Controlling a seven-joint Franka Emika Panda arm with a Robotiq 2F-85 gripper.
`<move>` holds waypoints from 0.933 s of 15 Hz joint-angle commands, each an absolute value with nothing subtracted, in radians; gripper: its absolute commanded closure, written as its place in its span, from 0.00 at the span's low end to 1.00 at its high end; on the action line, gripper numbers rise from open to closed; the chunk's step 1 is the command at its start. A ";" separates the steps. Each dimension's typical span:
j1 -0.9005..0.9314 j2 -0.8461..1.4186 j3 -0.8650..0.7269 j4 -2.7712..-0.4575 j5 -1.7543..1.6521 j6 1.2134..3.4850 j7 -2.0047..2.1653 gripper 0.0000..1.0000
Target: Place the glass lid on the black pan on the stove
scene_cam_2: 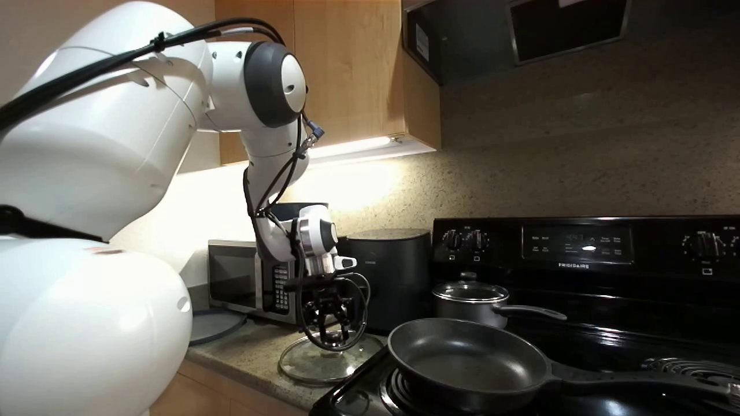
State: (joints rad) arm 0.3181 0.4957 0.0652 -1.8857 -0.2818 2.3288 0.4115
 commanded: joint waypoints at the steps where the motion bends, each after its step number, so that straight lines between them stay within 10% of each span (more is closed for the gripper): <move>1: 0.341 0.500 0.039 -1.879 -0.284 2.282 0.454 0.02; 14: 0.321 0.502 0.064 -1.887 -0.254 2.227 0.428 0.00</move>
